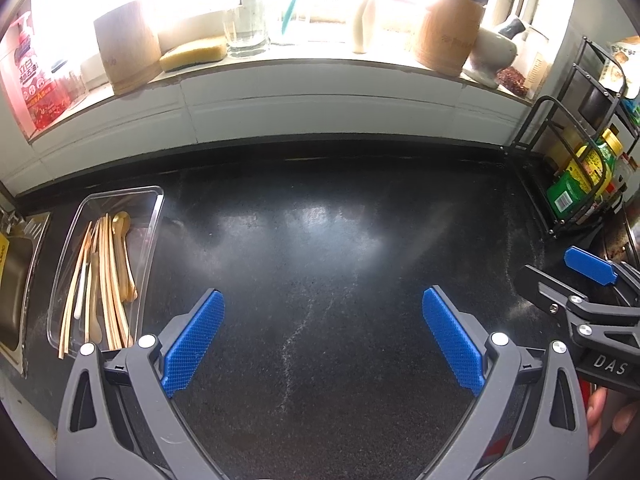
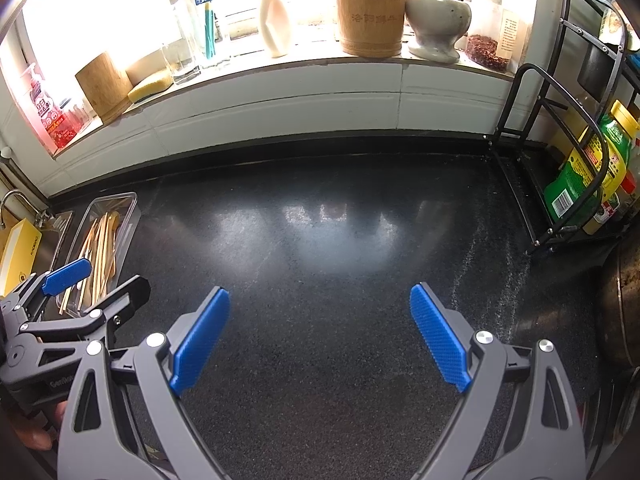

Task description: Organize utensils

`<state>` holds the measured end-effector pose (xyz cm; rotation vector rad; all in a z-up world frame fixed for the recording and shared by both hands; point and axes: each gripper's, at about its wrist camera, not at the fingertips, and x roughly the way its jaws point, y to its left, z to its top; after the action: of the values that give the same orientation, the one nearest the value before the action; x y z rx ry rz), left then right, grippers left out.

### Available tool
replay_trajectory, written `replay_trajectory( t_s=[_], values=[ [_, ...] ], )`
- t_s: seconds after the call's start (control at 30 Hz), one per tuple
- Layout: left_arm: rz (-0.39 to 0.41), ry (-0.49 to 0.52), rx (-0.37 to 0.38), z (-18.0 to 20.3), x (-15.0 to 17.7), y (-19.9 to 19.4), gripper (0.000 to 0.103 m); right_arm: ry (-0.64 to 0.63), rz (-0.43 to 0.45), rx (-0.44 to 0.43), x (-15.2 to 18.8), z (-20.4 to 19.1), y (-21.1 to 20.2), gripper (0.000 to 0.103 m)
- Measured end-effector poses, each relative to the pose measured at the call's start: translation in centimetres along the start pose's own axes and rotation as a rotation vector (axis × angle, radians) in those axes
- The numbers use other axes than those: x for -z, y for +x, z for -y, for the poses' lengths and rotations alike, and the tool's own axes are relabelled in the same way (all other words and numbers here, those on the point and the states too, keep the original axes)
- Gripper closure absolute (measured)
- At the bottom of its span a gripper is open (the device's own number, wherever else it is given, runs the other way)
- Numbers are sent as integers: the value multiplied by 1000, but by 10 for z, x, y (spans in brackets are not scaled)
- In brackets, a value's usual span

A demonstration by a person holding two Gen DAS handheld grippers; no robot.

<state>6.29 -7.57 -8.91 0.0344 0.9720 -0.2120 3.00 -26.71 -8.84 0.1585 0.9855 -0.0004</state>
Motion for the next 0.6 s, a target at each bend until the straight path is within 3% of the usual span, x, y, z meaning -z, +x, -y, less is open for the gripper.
replay_trajectory(
  t_s=[0.13,0.23,0.6],
  values=[
    [3,-12,12,0,3,0,6,3,7,0,1,2,-3,14],
    [-4,-16,-42,1,5,-1,6,7,6,0,2,4,-3,14],
    [3,-28,-38,-3,7,-5,6,9,11,0,3,6,-7,14]
  ],
)
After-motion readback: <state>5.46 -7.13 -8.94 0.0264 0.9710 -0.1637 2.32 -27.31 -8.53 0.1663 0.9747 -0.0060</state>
